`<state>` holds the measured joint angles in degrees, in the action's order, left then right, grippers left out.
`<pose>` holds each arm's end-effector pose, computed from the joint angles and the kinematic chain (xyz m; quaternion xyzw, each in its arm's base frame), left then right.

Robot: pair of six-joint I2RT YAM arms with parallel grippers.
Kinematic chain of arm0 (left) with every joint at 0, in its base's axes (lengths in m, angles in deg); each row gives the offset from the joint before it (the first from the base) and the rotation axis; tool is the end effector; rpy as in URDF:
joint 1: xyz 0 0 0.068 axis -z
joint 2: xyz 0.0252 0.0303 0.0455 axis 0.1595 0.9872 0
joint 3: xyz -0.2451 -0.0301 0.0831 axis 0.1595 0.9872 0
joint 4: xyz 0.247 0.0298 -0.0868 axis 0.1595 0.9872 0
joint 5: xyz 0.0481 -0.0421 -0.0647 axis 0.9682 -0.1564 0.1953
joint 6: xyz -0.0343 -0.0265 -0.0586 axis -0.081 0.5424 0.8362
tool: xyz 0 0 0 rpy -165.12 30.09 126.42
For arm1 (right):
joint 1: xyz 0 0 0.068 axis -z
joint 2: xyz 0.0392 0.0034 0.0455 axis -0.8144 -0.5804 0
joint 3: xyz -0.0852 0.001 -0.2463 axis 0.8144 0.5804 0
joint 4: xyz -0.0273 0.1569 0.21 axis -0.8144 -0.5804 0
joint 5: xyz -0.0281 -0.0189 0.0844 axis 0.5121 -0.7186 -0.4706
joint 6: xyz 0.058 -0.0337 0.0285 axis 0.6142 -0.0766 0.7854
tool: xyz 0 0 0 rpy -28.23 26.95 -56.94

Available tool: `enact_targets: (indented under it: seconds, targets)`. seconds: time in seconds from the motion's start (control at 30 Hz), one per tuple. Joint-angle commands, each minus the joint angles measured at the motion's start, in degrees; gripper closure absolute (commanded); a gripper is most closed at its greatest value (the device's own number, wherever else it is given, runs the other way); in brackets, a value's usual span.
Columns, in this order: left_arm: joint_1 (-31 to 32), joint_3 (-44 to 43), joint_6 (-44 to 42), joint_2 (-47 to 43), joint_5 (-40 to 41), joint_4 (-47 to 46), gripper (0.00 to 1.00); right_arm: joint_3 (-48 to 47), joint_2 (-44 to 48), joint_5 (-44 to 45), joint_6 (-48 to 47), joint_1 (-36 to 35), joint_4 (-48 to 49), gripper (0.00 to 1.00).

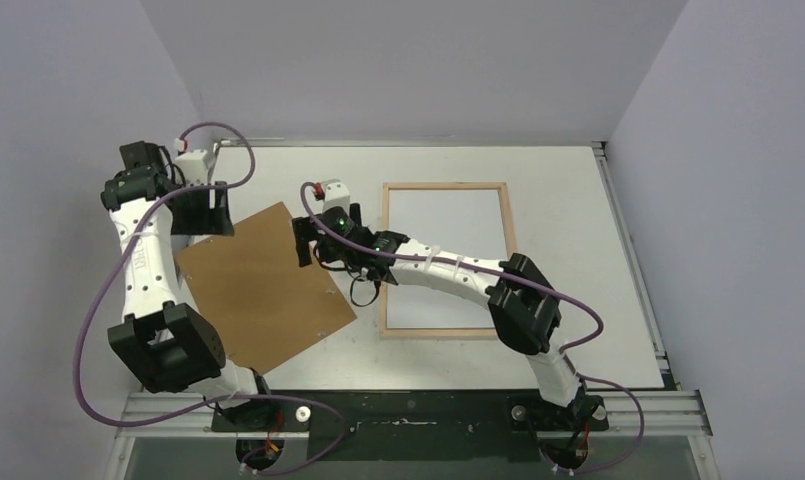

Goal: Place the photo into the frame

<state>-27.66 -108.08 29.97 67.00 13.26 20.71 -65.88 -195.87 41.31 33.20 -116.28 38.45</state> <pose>0.3001 0.0804 0.3439 0.0165 0.9508 -0.0678 0.3018 0.2516 0.4373 0.2461 -0.1691 0.8432 0.2868 0.4222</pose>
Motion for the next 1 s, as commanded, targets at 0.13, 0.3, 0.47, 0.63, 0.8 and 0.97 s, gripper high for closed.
enact_targets:
  seconds: [0.13, 0.3, 0.47, 0.63, 0.8, 0.97]
  targets:
    - [-15.3, 17.7, -22.8, -2.3, 10.5, -3.8, 0.36, -0.5, -5.8, -17.0, 5.7, 6.8, 1.1, 0.02]
    - [-20.6, 24.4, -24.2, 0.1, 8.3, -4.5, 0.33, -1.5, -8.7, -19.1, 6.7, 7.2, 1.5, 0.01]
    - [-23.6, 27.8, -20.5, 5.8, 6.2, -6.0, 0.33, -1.2, -11.2, -21.1, 8.4, 6.9, 2.1, 0.01]
    - [-24.7, 33.4, -17.8, 6.5, 8.3, -16.4, 0.39, 0.7, -11.5, -21.9, 9.6, 7.0, 3.5, 0.01]
    - [-23.2, 39.7, -16.5, 6.3, 11.4, -27.9, 0.42, 1.0, -11.9, -21.0, 10.1, 7.1, 3.7, 0.01]
    - [-20.4, 41.5, -14.7, 8.2, 14.1, -34.7, 0.42, 1.4, -12.4, -20.6, 10.8, 7.4, 3.8, 0.01]
